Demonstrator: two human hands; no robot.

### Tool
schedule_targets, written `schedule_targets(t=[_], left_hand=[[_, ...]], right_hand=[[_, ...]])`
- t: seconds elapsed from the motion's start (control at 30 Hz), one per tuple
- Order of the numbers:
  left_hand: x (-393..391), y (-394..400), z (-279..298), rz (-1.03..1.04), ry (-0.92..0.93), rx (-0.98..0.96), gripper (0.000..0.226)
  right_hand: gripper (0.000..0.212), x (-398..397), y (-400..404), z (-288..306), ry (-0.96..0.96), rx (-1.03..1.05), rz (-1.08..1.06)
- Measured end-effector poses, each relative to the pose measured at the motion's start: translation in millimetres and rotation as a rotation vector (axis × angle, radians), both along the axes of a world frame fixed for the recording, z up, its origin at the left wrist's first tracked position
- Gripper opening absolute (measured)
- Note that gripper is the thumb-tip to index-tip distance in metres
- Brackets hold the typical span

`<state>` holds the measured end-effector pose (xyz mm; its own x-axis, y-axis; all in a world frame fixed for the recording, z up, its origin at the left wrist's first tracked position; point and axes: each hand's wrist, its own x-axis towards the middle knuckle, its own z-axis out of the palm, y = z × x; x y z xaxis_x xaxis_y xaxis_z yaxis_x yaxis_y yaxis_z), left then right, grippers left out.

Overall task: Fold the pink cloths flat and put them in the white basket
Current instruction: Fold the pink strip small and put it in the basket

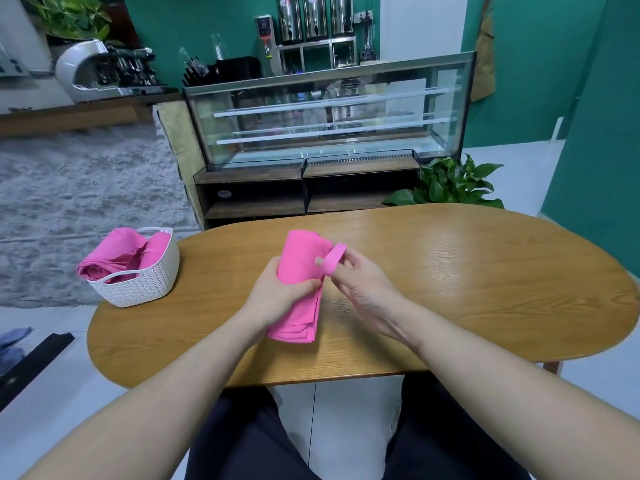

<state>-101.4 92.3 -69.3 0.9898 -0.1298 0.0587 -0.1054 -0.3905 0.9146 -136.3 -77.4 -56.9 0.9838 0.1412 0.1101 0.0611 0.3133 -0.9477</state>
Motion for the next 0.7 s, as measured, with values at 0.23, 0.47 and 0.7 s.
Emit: schedule_targets(t=[0.23, 0.47, 0.7], left_hand=[[1.4, 17.0, 7.0, -0.127, -0.071, 0.462, 0.067], [2.0, 34.9, 23.0, -0.296, -0.35, 1.009, 0.06], [9.9, 54.9, 22.8, -0.196, -0.433, 1.228, 0.065]], right_hand=[[0.048, 21.0, -5.1, 9.8, 0.123, -0.265, -0.06], [0.048, 38.4, 9.5, 16.3, -0.013, -0.822, 0.098], [0.063, 45.6, 49.8, 16.0, -0.426, -1.472, 0.164]])
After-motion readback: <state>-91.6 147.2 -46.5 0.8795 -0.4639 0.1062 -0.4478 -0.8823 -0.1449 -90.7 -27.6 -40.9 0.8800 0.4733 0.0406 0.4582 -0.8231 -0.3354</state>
